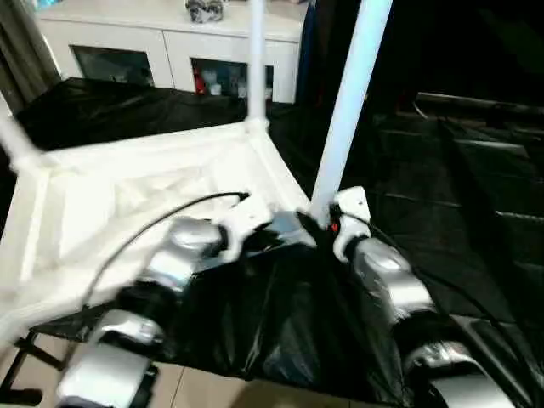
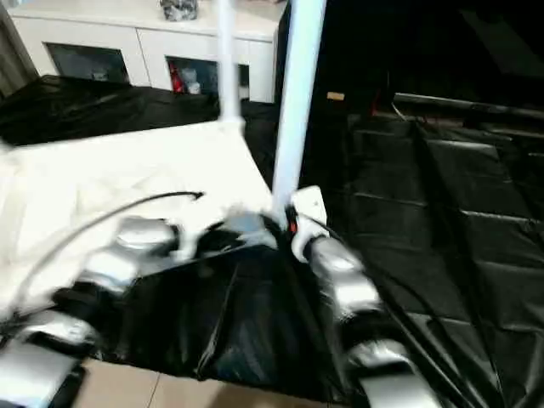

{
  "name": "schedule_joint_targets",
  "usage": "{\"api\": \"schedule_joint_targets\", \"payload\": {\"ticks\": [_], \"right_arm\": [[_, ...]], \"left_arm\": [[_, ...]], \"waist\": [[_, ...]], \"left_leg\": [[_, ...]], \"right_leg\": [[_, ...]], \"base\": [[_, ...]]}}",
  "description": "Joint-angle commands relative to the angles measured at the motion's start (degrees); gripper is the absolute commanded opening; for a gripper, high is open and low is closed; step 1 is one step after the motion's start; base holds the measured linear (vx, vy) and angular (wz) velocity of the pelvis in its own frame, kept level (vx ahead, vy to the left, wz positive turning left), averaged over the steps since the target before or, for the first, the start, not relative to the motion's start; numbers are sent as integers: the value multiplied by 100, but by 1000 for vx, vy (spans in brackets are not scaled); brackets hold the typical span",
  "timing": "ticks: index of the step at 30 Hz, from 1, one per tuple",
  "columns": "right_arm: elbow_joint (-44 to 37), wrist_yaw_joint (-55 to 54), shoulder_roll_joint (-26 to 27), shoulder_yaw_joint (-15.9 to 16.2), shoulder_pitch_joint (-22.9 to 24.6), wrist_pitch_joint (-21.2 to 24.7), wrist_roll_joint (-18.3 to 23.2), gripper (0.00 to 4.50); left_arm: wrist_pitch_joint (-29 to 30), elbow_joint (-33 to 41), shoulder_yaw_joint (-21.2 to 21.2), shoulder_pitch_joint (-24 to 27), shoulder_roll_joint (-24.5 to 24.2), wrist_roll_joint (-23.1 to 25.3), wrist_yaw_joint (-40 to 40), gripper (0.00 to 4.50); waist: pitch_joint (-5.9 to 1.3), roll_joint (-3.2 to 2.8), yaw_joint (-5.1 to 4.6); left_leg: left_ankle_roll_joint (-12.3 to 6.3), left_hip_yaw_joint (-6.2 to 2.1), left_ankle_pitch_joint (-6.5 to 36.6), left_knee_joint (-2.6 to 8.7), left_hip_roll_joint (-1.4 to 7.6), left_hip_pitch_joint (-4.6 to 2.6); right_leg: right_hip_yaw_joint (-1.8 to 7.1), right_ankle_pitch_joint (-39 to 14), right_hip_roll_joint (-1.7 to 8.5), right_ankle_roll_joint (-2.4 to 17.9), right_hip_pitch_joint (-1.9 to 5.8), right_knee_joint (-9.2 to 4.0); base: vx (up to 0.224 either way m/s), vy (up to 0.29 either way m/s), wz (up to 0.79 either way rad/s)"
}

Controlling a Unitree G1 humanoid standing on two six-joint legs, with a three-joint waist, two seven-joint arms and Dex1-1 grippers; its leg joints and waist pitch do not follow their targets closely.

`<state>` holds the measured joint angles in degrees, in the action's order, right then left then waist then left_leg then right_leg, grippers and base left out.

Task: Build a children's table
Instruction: Rotate leg to tighten

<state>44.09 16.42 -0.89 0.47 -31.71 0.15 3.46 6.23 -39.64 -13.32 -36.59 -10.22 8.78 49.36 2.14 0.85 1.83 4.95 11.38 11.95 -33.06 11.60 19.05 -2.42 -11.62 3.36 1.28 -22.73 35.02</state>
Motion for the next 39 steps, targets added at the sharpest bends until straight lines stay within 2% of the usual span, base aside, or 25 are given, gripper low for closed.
{"api": "schedule_joint_targets", "payload": {"ticks": [1,4,5,8,9,12,15,17,18,19,22,24,25,28,29,35,37,39], "right_arm": [[315,-53,274,250,23,212,-184,259],[306,-7,270,311,28,156,-225,259],[292,1,247,255,20,109,-177,314],[225,288,23,112,-26,2,-37,337],[212,355,-3,111,-26,-11,-25,349],[182,685,-200,155,-45,-32,-26,376],[69,1686,-610,379,3,-52,2,376],[-2,2247,-821,530,42,-155,-14,376],[-128,2815,-987,628,98,-187,74,376],[-135,2850,-995,630,100,-187,81,376],[-292,3743,-1228,717,142,-256,220,376],[-330,4034,-1314,742,134,-281,272,376],[-360,4208,-1352,739,124,-237,341,359],[-431,4907,-1508,862,85,-138,525,339],[-435,5084,-1544,912,72,-162,511,316],[-388,5476,-1585,1039,17,-165,444,273],[-344,5646,-1596,1107,0,-155,414,258],[-326,5725,-1600,1138,-6,-148,404,251]], "left_arm": [[64,-42,-194,177,401,-78,-150,0],[26,-11,-218,191,428,-67,-146,0],[28,31,-223,216,410,-66,-121,0],[-99,199,-207,343,228,-103,65,0],[-128,218,-211,357,201,-107,104,0],[-193,319,-208,438,48,-182,349,0],[-328,412,-207,528,-231,-327,816,0],[-378,401,-170,547,-355,-421,1068,0],[-543,356,-196,551,-497,-440,1315,0],[-546,355,-195,552,-505,-442,1329,0],[-639,345,-152,579,-689,-564,1747,0],[-647,328,-131,576,-754,-625,1909,0],[-671,311,-142,569,-802,-635,2012,0],[-807,166,-206,523,-965,-691,2333,0],[-868,100,-226,497,-1007,-696,2444,0],[-992,-106,-269,356,-1085,-612,2606,0],[-1017,-178,-271,295,-1106,-604,2670,0],[-1035,-229,-270,255,-1124,-605,2707,0]], "waist": [[-245,54,13],[-234,40,19],[-229,45,14],[-243,43,22],[-256,44,26],[-277,32,36],[-289,34,48],[-279,40,36],[-267,41,38],[-260,43,37],[-249,20,48],[-249,19,52],[-267,16,75],[-277,19,97],[-279,23,115],[-271,19,182],[-272,46,189],[-276,44,196]], "left_leg": [[-239,-91,953,367,149,58],[-277,-95,988,375,152,62],[-265,-96,1048,381,155,58],[-260,-104,1047,385,170,57],[-284,-103,996,373,168,71],[-421,-80,630,340,162,85],[-556,-76,554,320,158,89],[-625,-69,633,316,162,96],[-613,-68,668,319,164,97],[-619,-74,796,326,176,84],[-488,-84,923,342,199,74],[-465,-79,887,343,207,68],[-493,-69,808,324,207,69],[-566,-61,704,312,205,76],[-597,-58,652,307,202,82],[-490,-59,745,315,210,62],[-473,-62,721,316,214,67],[-480,-60,696,312,211,66]], "right_leg": [[279,-1334,432,1047,231,-494],[274,-1400,437,1016,225,-507],[272,-1497,434,993,217,-518],[274,-1438,444,1004,227,-502],[278,-1314,448,1026,243,-486],[275,-473,428,1259,269,-400],[264,-185,431,1376,292,-370],[266,-211,433,1416,296,-382],[265,-331,434,1412,289,-393],[261,-553,439,1374,285,-416],[255,-938,441,1327,271,-434],[250,-890,431,1344,263,-427],[248,-668,424,1396,275,-393],[239,-426,420,1466,282,-364],[238,-359,421,1476,286,-357],[239,-614,439,1429,266,-373],[239,-604,440,1424,271,-363],[239,-587,444,1421,273,-361]], "base": [[0,0,0],[0,0,0],[0,0,0],[0,0,0],[0,0,0],[0,0,0],[0,0,0],[0,0,0],[0,0,0],[0,0,0],[0,0,0],[0,0,0],[0,0,0],[0,0,0],[0,0,0],[0,0,0],[0,0,0],[0,0,0]]}}
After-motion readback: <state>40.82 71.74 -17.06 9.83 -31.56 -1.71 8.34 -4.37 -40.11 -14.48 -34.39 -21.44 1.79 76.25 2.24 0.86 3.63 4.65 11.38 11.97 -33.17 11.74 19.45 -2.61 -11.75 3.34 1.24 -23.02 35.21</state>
